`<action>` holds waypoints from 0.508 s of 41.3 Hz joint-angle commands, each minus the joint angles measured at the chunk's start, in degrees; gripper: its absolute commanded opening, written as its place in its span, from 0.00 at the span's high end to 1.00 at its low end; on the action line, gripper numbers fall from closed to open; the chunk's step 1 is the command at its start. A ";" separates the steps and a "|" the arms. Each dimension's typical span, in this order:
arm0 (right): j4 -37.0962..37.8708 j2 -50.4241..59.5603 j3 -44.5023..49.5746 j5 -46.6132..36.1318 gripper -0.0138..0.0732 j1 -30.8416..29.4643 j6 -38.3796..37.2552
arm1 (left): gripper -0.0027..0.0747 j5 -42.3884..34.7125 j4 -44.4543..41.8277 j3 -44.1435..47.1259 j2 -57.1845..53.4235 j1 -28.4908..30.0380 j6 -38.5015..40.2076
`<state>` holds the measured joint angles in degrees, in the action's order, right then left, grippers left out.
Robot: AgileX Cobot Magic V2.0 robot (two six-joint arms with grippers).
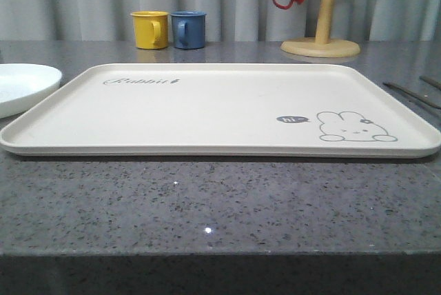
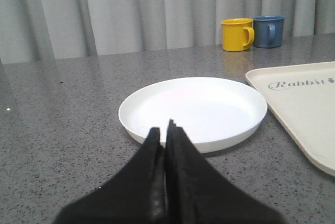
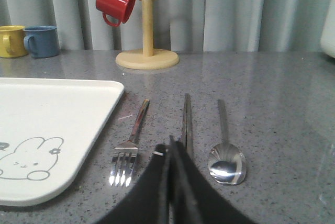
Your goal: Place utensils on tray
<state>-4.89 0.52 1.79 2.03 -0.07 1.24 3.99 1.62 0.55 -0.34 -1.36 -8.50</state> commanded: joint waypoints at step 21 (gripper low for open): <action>-0.28 1.00 -0.32 -9.08 0.92 -0.19 0.30 | 0.99 -7.80 0.55 -0.18 -1.35 -0.01 -0.10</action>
<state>-4.89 0.52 1.79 0.71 -0.07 1.24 3.43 1.62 0.55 -0.34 -1.36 -8.50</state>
